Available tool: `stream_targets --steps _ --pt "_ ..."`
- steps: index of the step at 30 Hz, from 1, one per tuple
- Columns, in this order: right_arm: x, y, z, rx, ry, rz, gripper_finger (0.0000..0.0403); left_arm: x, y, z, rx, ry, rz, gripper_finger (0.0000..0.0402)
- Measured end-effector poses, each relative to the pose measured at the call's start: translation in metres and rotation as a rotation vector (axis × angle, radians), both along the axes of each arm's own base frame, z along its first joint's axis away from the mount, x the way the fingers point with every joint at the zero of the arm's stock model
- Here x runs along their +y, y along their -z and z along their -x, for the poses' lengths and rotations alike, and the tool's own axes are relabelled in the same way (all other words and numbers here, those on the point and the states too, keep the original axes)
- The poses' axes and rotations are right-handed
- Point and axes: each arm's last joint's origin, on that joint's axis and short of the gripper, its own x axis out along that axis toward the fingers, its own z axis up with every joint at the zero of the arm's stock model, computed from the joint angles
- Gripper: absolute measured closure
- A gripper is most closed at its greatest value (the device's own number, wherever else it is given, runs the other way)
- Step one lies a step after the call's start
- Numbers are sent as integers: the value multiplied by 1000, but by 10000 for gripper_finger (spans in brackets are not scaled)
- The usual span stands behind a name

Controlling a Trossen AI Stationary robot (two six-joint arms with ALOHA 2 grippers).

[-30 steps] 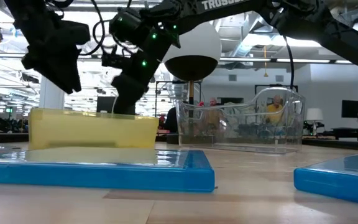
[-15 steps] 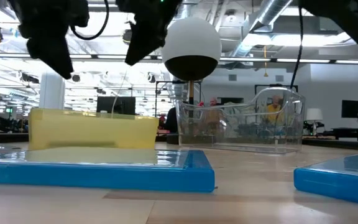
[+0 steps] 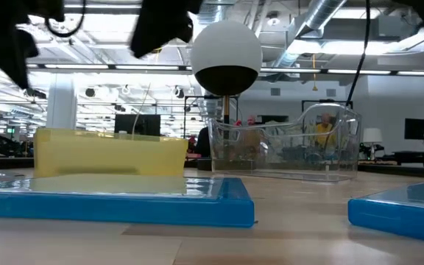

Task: Pick & place jewel cases by type
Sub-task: Put the right black CD case into the yellow bin

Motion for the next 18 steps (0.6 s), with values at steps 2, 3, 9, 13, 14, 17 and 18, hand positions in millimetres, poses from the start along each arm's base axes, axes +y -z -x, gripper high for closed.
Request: stream_targets --steps 2,3,9,13,14,17,18 --pt "11 10 -1 -19 17 1 328 -5 1 6 15 4 10 228" --pt "16 16 -2 -39 34 0 328 -8 1 9 25 9 17 228" --pt "31 41 -8 -176 169 -6 328 -22 3 27 106 34 77 228" --pt "37 44 -12 -273 242 -8 328 -28 4 38 162 7 111 228" --pt "37 44 -13 -288 248 -6 328 -29 4 41 170 -3 119 228" --pt "39 39 -16 -344 258 -23 328 -33 4 48 182 -35 131 228" --pt "39 40 -17 -352 259 -27 328 -35 5 50 183 -43 136 228"
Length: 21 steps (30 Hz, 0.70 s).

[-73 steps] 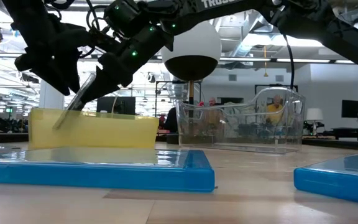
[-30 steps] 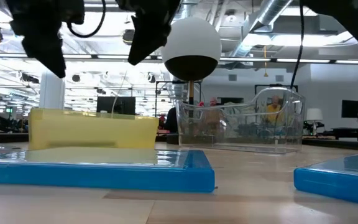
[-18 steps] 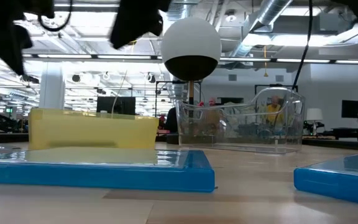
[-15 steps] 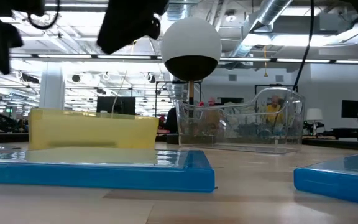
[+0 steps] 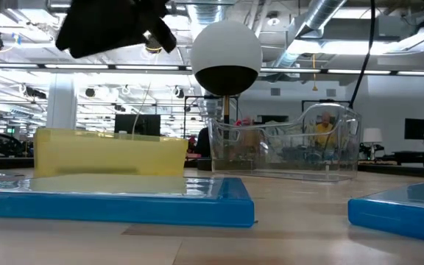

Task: Pick & place jewel cases by type
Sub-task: Put the right black CD case into the yellow bin

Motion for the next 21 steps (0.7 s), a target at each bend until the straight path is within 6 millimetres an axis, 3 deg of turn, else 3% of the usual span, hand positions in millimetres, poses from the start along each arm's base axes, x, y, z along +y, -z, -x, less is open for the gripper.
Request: stream_targets --steps 8,13,21 --pt "9 39 -16 -12 -30 -25 328 -4 25 17 89 -73 21 228" --pt "12 43 -23 -53 -43 -53 328 -7 33 22 92 -80 30 228" --pt "16 69 -29 -35 -56 -92 328 -9 64 26 98 -107 121 228"
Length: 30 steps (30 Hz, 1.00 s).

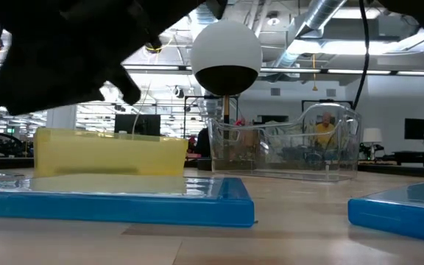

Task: Pick & place jewel cases by type
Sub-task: Put the right black CD case into the yellow bin

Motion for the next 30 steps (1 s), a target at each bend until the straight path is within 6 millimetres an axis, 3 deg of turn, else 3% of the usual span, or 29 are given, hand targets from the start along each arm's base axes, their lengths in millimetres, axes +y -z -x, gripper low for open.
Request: stream_targets --steps 6,18,30 --pt "2 19 -1 38 -22 -38 328 4 13 2 0 -19 3 228" --pt "-4 23 -4 45 -14 -41 328 3 40 0 -57 -49 67 228" --pt "-12 42 -9 77 -21 -111 328 2 42 -2 -118 -56 41 228"
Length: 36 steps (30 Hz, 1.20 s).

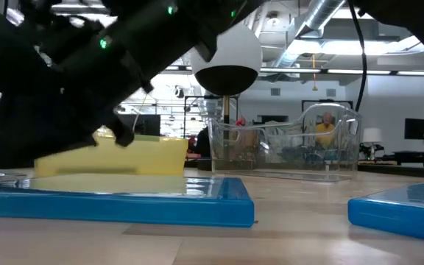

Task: Pick & place jewel cases by type
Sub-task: Put the right black CD case into the yellow bin

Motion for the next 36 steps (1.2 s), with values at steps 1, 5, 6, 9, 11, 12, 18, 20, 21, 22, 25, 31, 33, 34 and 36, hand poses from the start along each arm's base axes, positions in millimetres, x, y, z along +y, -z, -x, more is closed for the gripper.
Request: stream_targets --steps 1,5,6,9,11,12,18,20,21,22,25,31,33,34,36 --pt "-2 4 0 15 -3 -9 328 0 0 0 -9 -2 0 228" --pt "-4 10 -3 9 -3 -53 328 -1 -1 -2 -56 -10 -4 228" --pt "-5 11 -3 15 -6 -60 328 -1 -1 -3 -67 -7 -8 228" --pt "-7 11 -3 20 -8 -64 328 -1 -1 -4 -96 -1 -19 228" --pt "-7 11 -4 20 -7 -64 328 -1 -1 -4 -102 -1 -21 229" --pt "-8 11 -4 20 -6 -64 328 -1 -1 -4 -104 0 -23 229" --pt "-9 9 -5 20 -7 -67 328 -2 -1 -4 -114 1 -17 229" --pt "-9 9 -5 20 -7 -67 328 -4 -3 -5 -123 4 -19 229" --pt "-9 9 -5 20 -6 -67 328 -4 -5 -6 -128 10 -24 229" --pt "-10 9 -5 22 -6 -67 328 -5 -6 -7 -137 19 -33 229" --pt "-10 10 -5 24 -7 -67 328 -10 -15 -10 -158 31 -21 229" --pt "-12 10 -5 24 -4 -67 328 -16 -25 -13 -193 43 -8 228" --pt "-12 9 -6 23 -3 -67 328 -18 -29 -14 -203 40 -1 228" --pt "-12 8 -6 22 -3 -68 328 -19 -31 -15 -213 37 0 228" --pt "-12 6 -7 23 0 -65 328 -21 -36 -17 -251 42 -4 228"
